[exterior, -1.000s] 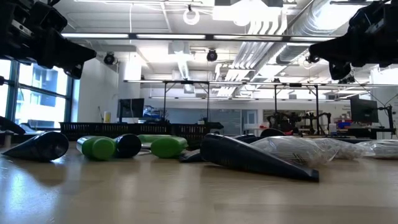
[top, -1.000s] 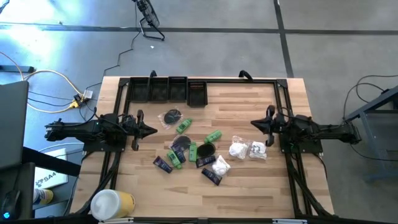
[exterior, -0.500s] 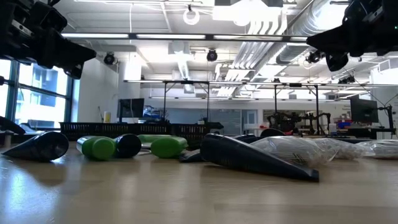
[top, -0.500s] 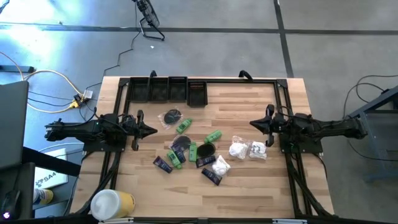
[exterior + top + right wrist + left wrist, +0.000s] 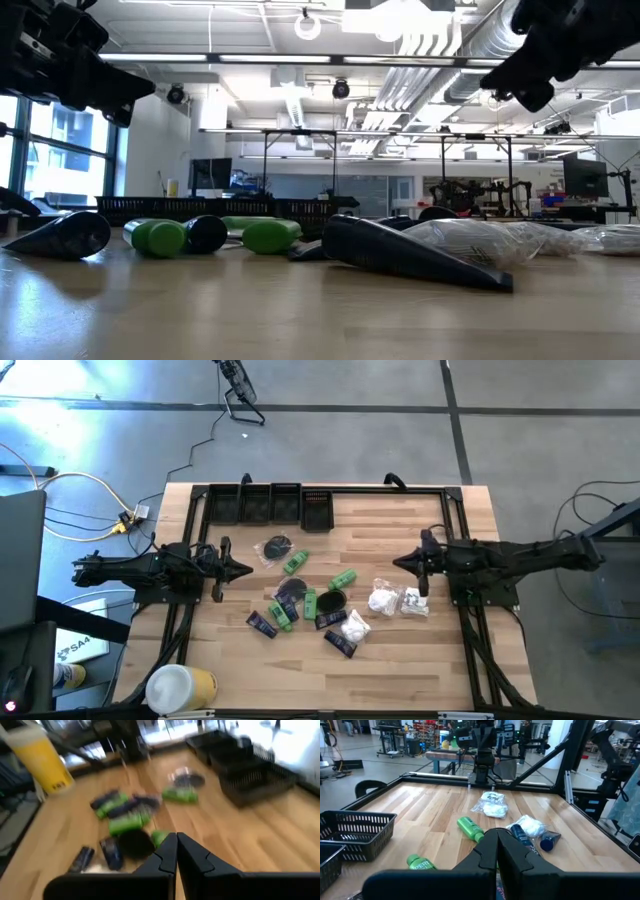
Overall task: Pick & Place Travel size toiletries
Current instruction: Put the cotton pack into the left black bin
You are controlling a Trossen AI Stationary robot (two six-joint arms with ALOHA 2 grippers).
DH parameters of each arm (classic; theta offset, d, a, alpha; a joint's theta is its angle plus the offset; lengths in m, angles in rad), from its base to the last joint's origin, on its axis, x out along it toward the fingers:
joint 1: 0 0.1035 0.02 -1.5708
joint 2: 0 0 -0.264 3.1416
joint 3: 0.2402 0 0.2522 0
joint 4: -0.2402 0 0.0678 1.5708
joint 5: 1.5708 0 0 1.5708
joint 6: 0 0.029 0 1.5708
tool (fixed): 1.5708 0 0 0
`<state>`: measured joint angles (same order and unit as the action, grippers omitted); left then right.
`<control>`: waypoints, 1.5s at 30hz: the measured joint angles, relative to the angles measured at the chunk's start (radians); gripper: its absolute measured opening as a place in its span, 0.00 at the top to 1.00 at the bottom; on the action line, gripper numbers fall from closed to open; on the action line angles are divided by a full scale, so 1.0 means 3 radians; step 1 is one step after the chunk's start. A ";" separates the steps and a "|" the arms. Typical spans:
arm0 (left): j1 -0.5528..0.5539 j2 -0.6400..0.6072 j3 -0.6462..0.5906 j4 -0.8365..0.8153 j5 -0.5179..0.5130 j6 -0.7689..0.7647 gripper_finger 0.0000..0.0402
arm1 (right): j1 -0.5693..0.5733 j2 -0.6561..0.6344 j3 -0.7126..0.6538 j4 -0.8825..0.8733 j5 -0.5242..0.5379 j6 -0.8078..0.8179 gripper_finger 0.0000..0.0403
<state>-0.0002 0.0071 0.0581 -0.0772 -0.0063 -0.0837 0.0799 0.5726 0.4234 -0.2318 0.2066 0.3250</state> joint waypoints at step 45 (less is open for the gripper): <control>0.0000 0.0000 0.0001 0.0003 -0.0015 -0.0001 1.00 | -0.0034 0.1771 0.0732 -0.0975 -0.0252 0.2034 0.58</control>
<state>-0.0002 0.0071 0.0583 -0.0765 -0.0109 -0.0841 0.0696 1.1038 0.6430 -0.5244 0.1309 0.9352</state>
